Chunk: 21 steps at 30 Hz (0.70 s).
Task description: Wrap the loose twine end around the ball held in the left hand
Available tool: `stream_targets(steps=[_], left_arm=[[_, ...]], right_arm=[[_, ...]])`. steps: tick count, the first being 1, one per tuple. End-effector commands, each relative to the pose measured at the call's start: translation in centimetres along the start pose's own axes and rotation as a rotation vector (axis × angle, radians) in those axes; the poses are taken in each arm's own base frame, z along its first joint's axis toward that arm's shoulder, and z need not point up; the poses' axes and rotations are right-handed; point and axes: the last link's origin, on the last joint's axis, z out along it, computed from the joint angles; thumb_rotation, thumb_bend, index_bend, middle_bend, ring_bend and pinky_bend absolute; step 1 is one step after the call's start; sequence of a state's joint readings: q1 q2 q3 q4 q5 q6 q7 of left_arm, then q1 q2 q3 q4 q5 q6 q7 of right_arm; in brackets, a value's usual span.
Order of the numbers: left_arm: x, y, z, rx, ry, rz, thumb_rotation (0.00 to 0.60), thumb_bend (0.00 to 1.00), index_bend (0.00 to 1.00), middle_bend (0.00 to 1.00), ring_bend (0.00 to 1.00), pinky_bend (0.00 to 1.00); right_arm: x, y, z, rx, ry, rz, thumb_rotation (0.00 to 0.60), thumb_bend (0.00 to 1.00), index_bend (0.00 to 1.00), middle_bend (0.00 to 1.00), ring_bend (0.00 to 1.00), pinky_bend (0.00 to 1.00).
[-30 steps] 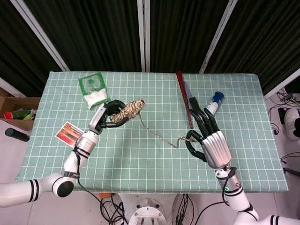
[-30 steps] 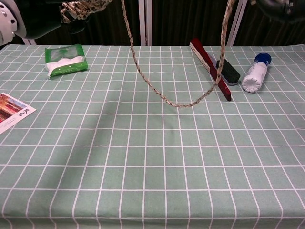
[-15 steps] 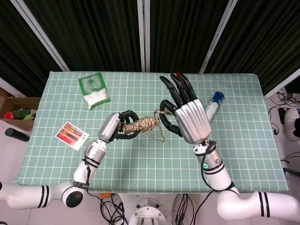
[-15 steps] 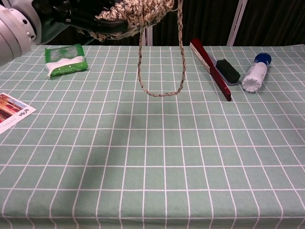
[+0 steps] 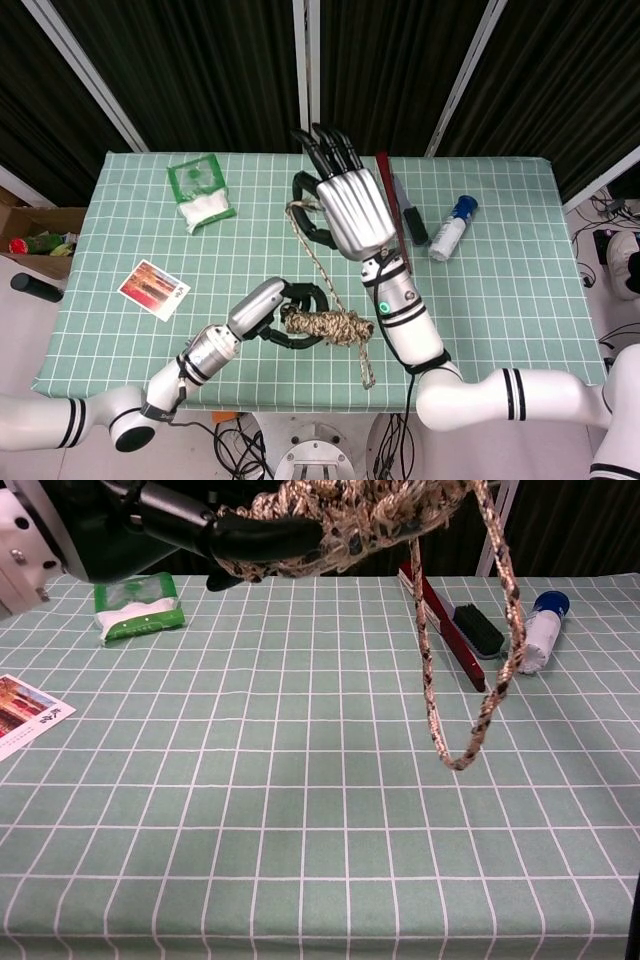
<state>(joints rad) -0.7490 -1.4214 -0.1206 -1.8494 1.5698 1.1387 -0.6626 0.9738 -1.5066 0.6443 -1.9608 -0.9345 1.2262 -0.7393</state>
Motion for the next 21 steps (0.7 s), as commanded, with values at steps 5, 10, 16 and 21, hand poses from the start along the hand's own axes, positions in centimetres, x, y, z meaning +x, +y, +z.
stream_targets(steps=[5,10,16,21], left_arm=[[1.5,0.7,-1.3,-0.091,-0.123,-0.419,0.6,0.44,0.8,0.81,0.69,0.81],[2.2,1.0,-1.5,-0.154,-0.169,-0.648,0.6,0.44,0.8,0.81,0.69,0.82],[3.5,1.0,-1.5,-0.221,-0.161,-0.805,0.6,0.44,0.8,0.81,0.69,0.82],[4.4,1.0,-1.6,-0.25,-0.11,-0.863,0.6,0.44,0.8,0.81,0.69,0.82]], right_arm=[[-0.6,3.4,-1.3,-0.075,-0.018,0.003,0.6,0.54,1.0,0.11,0.0,0.0],[-1.0,5.6,-2.8,-0.107,-0.037,0.002,0.6,0.54,1.0,0.11,0.0,0.0],[-1.8,8.0,-5.3,-0.127,-0.066,0.006,0.6,0.55,1.0,0.11,0.0,0.0],[-2.3,9.7,-7.7,-0.127,-0.081,-0.03,0.6,0.55,1.0,0.12,0.0,0.0]])
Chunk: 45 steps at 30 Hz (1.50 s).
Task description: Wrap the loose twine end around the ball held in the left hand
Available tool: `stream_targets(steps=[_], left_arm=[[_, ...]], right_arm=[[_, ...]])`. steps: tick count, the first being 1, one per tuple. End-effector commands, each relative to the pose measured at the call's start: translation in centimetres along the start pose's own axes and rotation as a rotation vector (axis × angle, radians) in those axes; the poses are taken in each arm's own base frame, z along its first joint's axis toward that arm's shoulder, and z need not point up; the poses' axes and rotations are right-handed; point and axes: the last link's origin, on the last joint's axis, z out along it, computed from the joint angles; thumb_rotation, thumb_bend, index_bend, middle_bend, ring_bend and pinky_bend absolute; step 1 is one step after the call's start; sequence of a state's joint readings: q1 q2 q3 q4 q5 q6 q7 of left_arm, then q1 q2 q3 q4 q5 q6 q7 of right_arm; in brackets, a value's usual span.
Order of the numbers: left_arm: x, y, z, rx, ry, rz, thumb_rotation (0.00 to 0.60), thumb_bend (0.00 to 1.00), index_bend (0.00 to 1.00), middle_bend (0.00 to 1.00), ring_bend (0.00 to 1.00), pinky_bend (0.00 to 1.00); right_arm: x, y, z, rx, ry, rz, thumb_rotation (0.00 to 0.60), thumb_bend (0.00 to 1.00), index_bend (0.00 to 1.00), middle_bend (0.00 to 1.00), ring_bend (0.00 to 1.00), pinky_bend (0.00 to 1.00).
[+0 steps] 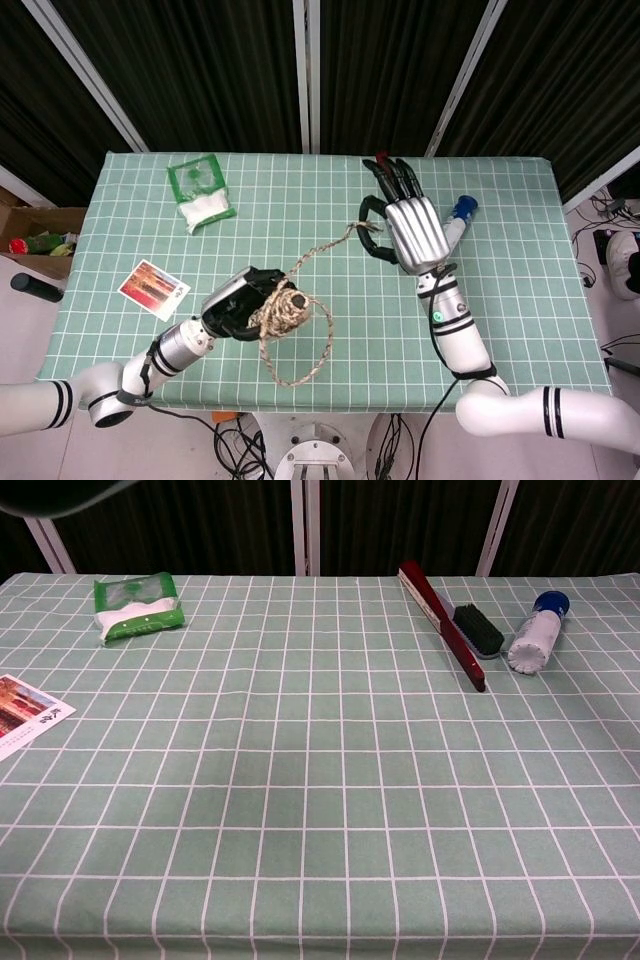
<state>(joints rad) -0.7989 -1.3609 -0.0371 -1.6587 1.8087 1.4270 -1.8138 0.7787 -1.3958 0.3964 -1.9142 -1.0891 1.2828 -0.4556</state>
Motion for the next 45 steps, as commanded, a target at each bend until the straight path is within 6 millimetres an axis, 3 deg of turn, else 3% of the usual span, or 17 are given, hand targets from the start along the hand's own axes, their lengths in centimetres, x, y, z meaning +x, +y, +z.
stream_targets(steps=[1,13,21,26,35,45], left_arm=[[0.5,0.5,-0.1,-0.038,0.03,-0.03,0.6,0.44,0.8,0.81,0.69,0.82],[2.0,2.2,-0.7,-0.14,0.197,-0.057,0.6,0.44,0.8,0.81,0.69,0.82],[3.8,2.7,-1.2,-0.147,0.369,0.002,0.6,0.44,0.8,0.82,0.69,0.82],[4.8,2.6,-1.4,-0.136,0.465,0.024,0.6,0.44,0.8,0.81,0.69,0.82],[7.0,2.0,-1.5,-0.107,0.626,0.157,0.6,0.44,0.8,0.82,0.69,0.82],[7.3,0.6,-1.2,-0.021,0.758,0.409,0.6,0.44,0.8,0.82,0.69,0.82]], right_arm=[[-0.4,1.7,-1.7,-0.007,0.001,-0.035,0.6,0.55,1.0,0.12,0.0,0.0],[-0.8,5.6,-7.6,-0.029,0.018,-0.005,0.6,0.57,1.0,0.13,0.0,0.0],[0.5,5.9,-11.3,0.016,0.09,0.02,0.6,0.58,1.0,0.13,0.0,0.0],[0.2,6.4,-14.3,0.03,0.091,0.042,0.6,0.59,1.0,0.13,0.0,0.0],[-0.1,4.9,-18.4,0.152,0.081,0.096,0.6,0.6,1.0,0.14,0.0,0.0],[1.1,0.9,-18.6,0.303,0.115,0.074,0.6,0.6,1.0,0.14,0.0,0.0]])
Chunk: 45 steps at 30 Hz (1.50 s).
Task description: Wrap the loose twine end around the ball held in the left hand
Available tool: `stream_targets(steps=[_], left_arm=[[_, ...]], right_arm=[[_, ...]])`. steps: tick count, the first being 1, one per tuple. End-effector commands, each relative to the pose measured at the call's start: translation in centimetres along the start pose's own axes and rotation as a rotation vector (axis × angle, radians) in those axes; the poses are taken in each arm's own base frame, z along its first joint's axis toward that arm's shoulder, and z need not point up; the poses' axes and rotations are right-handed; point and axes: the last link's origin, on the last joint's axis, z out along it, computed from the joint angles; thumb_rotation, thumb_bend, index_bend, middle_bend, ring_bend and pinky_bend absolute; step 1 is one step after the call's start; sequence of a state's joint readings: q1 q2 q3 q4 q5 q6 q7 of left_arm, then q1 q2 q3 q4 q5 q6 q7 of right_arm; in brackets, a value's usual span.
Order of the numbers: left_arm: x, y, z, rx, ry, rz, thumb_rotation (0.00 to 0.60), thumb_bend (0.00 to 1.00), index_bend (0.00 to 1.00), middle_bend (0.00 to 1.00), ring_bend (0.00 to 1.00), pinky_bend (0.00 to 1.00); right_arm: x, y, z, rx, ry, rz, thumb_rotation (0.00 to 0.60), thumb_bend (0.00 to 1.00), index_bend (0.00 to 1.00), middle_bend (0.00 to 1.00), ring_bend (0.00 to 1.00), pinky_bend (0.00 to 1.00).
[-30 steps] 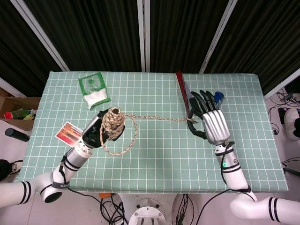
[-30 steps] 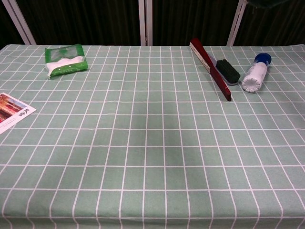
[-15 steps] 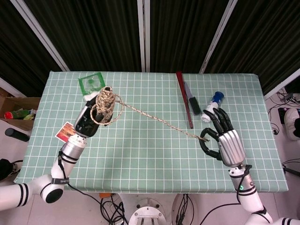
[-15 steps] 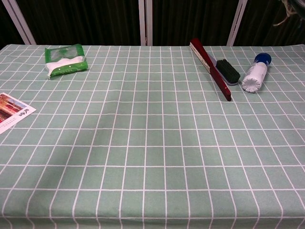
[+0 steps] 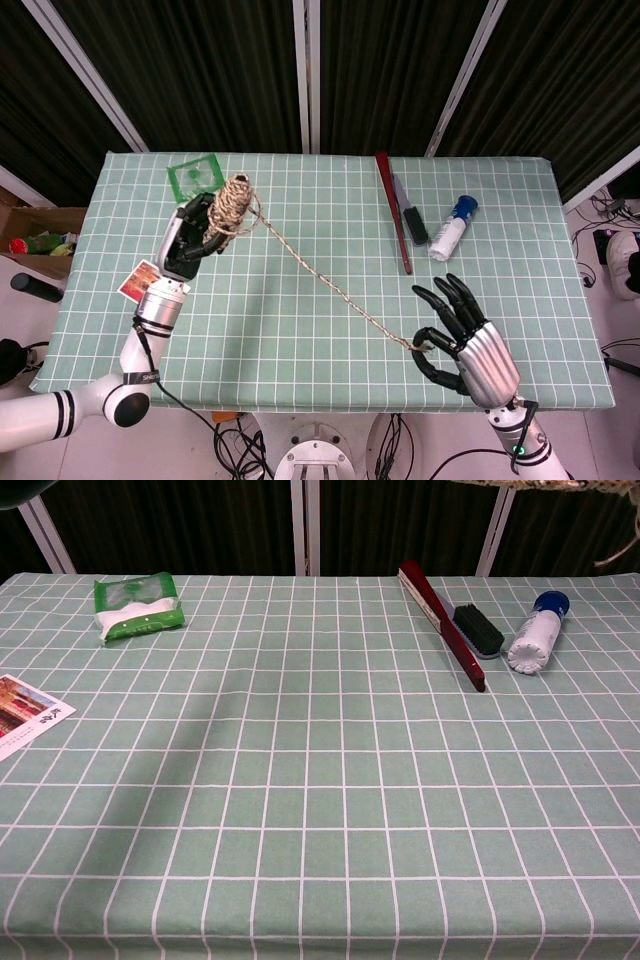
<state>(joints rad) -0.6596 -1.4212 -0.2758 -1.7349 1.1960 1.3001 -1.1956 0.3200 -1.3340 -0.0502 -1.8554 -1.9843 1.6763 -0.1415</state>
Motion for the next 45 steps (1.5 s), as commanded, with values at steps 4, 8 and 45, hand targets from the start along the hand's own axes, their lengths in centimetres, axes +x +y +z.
stream_targets(steps=[4,8,45], left_arm=[[-0.6,-1.4,0.1,0.067,0.081,0.159,0.6,0.44,0.8,0.82,0.69,0.82],[-0.5,-2.0,0.1,0.088,0.098,0.236,0.6,0.44,0.8,0.82,0.69,0.82],[-6.3,-5.0,-3.5,-0.01,-0.367,0.734,0.6,0.44,0.8,0.82,0.69,0.82]], right_arm=[[0.9,-3.3,1.6,0.123,0.004,0.005,0.6,0.6,1.0,0.15,0.0,0.0],[1.5,-5.6,2.9,0.195,-0.009,0.029,0.6,0.6,1.0,0.15,0.0,0.0],[0.5,-8.5,26.6,-0.022,0.019,0.04,0.6,0.59,1.0,0.16,0.0,0.0]])
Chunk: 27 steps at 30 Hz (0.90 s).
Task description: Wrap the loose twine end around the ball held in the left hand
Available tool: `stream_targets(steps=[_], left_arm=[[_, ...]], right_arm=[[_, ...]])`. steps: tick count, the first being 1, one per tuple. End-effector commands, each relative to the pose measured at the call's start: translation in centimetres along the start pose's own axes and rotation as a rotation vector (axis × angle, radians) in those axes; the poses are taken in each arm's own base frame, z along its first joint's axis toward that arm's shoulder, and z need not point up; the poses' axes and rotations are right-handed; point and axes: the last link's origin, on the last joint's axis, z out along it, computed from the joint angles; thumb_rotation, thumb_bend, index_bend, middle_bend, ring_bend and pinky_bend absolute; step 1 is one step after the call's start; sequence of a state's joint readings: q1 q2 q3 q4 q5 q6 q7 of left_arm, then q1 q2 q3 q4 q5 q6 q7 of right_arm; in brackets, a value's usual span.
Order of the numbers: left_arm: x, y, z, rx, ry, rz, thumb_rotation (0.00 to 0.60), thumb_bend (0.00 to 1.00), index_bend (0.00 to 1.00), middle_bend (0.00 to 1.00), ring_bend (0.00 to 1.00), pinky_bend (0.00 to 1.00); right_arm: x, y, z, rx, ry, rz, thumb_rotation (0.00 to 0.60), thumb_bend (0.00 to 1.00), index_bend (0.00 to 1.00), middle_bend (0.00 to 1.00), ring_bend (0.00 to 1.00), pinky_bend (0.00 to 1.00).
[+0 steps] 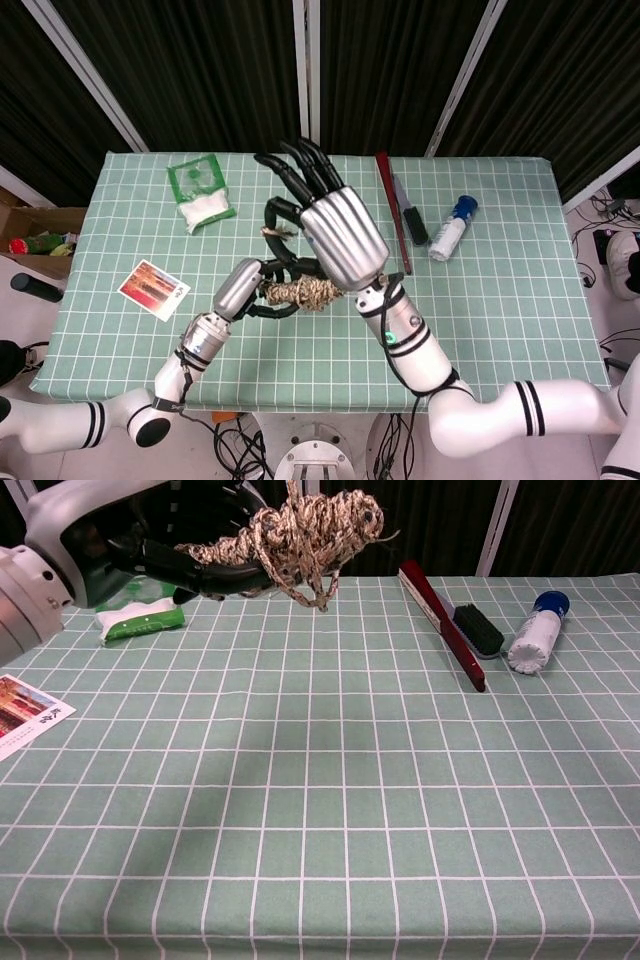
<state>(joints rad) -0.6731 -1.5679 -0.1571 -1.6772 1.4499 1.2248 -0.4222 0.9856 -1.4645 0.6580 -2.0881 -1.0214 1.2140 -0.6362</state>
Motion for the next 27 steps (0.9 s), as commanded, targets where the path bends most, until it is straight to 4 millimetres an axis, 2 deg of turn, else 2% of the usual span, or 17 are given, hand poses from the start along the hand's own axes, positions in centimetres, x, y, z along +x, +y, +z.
stream_targets(steps=[1,7,11,14,19,27], left_arm=[[-0.2,0.9,-0.7,-0.041,-0.066,-0.084,0.6,0.44,0.8,0.82,0.69,0.82],[0.9,2.1,-1.6,-0.078,-0.16,-0.443,0.6,0.44,0.8,0.81,0.69,0.82],[2.2,2.6,-2.0,-0.129,-0.227,-0.723,0.6,0.44,0.8,0.81,0.69,0.82],[3.4,2.9,-2.3,-0.182,-0.305,-0.922,0.6,0.44,0.8,0.81,0.69,0.82],[5.4,2.2,-2.1,-0.232,-0.292,-1.071,0.6,0.44,0.8,0.82,0.69,0.82],[7.2,1.3,-1.9,-0.229,-0.167,-1.152,0.6,0.44,0.8,0.82,0.69,0.82]], right_arm=[[-0.6,0.9,1.5,-0.065,0.015,-0.018,0.6,0.59,1.0,0.16,0.0,0.0],[-1.0,3.4,1.3,-0.153,0.0,0.013,0.6,0.59,1.0,0.17,0.0,0.0],[-1.2,5.2,-0.1,-0.178,-0.024,0.011,0.6,0.6,1.0,0.17,0.0,0.0],[-1.7,6.3,-1.8,-0.155,-0.053,-0.023,0.6,0.6,1.0,0.17,0.0,0.0],[-2.0,8.2,-5.2,-0.142,-0.071,-0.027,0.6,0.59,1.0,0.17,0.0,0.0],[-2.2,10.8,-10.1,-0.174,-0.064,0.012,0.6,0.6,1.0,0.17,0.0,0.0]])
